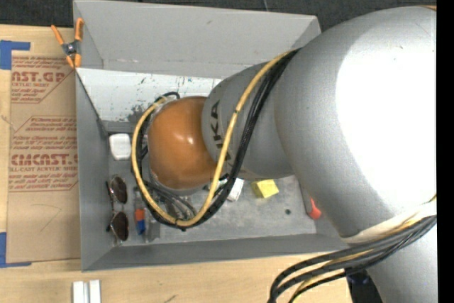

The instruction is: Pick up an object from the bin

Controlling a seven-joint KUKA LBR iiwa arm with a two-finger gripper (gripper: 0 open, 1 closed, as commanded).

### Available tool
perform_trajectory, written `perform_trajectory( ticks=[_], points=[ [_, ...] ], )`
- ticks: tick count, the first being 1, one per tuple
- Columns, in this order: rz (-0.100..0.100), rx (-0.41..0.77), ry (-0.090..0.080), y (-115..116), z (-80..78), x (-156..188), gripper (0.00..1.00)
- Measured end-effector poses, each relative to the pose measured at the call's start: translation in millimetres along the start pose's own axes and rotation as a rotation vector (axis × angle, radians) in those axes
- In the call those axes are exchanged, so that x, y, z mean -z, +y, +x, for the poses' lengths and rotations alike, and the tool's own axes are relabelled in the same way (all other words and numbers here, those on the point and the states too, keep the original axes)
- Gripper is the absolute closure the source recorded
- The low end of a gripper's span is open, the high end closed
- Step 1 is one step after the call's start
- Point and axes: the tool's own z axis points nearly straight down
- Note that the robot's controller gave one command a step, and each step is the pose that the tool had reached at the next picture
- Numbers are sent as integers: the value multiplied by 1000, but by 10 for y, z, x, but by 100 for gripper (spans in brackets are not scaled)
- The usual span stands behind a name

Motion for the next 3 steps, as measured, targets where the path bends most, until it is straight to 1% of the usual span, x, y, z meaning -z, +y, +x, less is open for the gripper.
perform_trajectory(
  ticks=[1, 2, 3],
  points=[
    [0, 0, 0, -1, 0, 0, 100],
    [-1, 0, 1, 28, 35, -1, 100],
    [1, -11, 7, 33, -24, 494, 100]
  ],
)
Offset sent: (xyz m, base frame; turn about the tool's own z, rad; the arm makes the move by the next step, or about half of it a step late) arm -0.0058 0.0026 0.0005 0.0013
